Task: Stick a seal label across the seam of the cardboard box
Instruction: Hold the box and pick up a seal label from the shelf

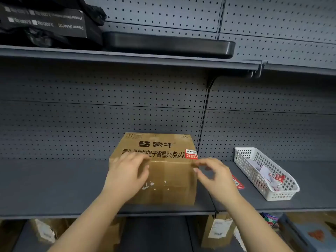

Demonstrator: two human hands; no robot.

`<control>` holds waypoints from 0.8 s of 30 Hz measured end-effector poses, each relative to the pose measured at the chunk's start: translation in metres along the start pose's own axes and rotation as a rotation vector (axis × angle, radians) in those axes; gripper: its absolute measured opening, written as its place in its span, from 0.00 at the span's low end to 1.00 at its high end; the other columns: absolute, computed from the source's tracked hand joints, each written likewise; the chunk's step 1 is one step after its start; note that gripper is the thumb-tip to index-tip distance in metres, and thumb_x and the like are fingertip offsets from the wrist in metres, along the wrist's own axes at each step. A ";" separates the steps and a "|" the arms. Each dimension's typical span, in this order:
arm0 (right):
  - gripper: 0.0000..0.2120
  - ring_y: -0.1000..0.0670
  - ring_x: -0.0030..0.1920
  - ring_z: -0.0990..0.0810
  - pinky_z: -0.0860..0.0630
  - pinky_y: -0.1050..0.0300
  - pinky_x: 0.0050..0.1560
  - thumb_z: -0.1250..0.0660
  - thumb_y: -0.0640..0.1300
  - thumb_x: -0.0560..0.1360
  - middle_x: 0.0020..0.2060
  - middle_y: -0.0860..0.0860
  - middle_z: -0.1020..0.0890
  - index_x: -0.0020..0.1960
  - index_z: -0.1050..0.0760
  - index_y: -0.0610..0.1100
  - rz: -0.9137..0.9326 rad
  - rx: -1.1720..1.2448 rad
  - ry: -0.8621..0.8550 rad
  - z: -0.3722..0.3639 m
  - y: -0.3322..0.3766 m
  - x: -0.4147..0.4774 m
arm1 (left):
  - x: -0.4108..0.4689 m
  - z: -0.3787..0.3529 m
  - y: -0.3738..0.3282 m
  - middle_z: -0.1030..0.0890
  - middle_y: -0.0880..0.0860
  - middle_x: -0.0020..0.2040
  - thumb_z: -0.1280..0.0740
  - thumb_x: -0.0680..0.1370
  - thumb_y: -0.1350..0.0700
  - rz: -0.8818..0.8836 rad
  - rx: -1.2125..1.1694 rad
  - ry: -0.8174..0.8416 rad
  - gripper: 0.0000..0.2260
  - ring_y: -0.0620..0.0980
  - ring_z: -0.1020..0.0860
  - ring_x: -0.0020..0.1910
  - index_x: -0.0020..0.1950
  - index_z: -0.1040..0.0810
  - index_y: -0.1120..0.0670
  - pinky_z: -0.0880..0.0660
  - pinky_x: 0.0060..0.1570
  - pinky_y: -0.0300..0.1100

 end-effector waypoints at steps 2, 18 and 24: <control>0.08 0.63 0.51 0.25 0.28 0.64 0.52 0.28 0.40 0.72 0.46 0.60 0.19 0.50 0.18 0.50 -0.022 0.012 -0.037 0.001 -0.008 0.015 | 0.011 -0.002 -0.003 0.19 0.44 0.55 0.35 0.76 0.47 -0.049 0.017 -0.030 0.12 0.49 0.25 0.59 0.58 0.21 0.45 0.36 0.56 0.46; 0.12 0.53 0.55 0.22 0.26 0.56 0.61 0.28 0.40 0.73 0.53 0.49 0.21 0.54 0.17 0.51 -0.211 -0.005 0.497 -0.039 -0.052 0.113 | 0.046 -0.043 0.030 0.15 0.45 0.53 0.39 0.72 0.33 -0.200 -0.034 -0.009 0.21 0.46 0.18 0.52 0.51 0.16 0.45 0.29 0.53 0.45; 0.08 0.56 0.54 0.21 0.29 0.69 0.58 0.26 0.39 0.70 0.50 0.49 0.18 0.48 0.14 0.47 -0.149 -0.042 0.478 -0.037 -0.044 0.116 | 0.045 -0.041 0.027 0.15 0.47 0.50 0.34 0.70 0.37 -0.224 -0.017 -0.092 0.17 0.49 0.17 0.49 0.48 0.15 0.47 0.27 0.48 0.45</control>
Point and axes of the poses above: each hand's wrist, its own x-axis towards the middle knuckle, its own z-axis out of the back of the hand, y = z × x, the point moved 7 cm from there along x, towards the middle knuckle
